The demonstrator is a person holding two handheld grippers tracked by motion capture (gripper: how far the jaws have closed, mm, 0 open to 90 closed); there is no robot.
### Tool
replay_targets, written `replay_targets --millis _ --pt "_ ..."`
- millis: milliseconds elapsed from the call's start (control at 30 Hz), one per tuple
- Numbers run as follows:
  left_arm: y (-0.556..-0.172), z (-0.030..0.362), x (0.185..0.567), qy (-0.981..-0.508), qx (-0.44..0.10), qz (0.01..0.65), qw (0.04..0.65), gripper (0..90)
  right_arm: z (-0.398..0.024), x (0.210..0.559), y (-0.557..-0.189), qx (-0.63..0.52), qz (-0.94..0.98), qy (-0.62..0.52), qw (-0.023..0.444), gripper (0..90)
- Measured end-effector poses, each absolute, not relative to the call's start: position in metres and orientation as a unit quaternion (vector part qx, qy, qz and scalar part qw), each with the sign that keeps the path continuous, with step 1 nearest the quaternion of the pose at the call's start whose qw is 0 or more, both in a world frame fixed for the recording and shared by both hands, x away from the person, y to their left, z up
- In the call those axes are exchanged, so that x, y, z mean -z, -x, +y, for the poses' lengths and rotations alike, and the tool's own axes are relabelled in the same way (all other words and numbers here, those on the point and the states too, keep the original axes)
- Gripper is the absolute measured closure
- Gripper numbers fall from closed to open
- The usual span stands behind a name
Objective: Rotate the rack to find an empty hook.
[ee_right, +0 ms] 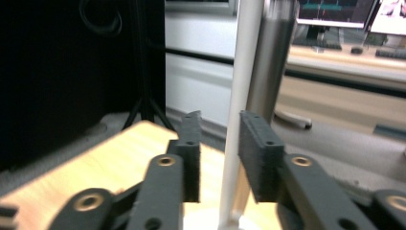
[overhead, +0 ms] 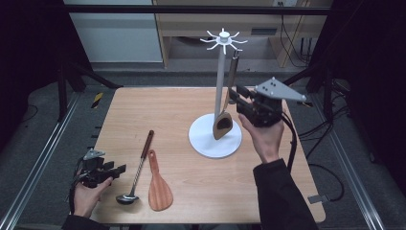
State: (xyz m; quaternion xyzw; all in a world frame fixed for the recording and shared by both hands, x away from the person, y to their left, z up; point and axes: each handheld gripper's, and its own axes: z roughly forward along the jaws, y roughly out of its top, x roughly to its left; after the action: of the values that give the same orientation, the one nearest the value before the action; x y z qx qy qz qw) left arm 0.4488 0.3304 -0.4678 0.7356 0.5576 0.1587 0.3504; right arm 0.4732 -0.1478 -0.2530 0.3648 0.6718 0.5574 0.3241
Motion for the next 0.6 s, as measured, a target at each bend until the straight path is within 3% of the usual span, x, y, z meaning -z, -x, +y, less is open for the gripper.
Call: replay_targets --millis 200,600 --pt "-0.448 0.327 0.465 -0.736 -0.157 0.553 0.356 42.2 -0.168 0.312 -0.454 -0.525 0.693 -0.379 0.316 53.0" --pt "-0.446 0.323 0.460 -0.736 -0.151 0.548 0.367 42.9 -0.208 0.402 -0.449 -0.458 0.728 -0.437 0.262 42.0"
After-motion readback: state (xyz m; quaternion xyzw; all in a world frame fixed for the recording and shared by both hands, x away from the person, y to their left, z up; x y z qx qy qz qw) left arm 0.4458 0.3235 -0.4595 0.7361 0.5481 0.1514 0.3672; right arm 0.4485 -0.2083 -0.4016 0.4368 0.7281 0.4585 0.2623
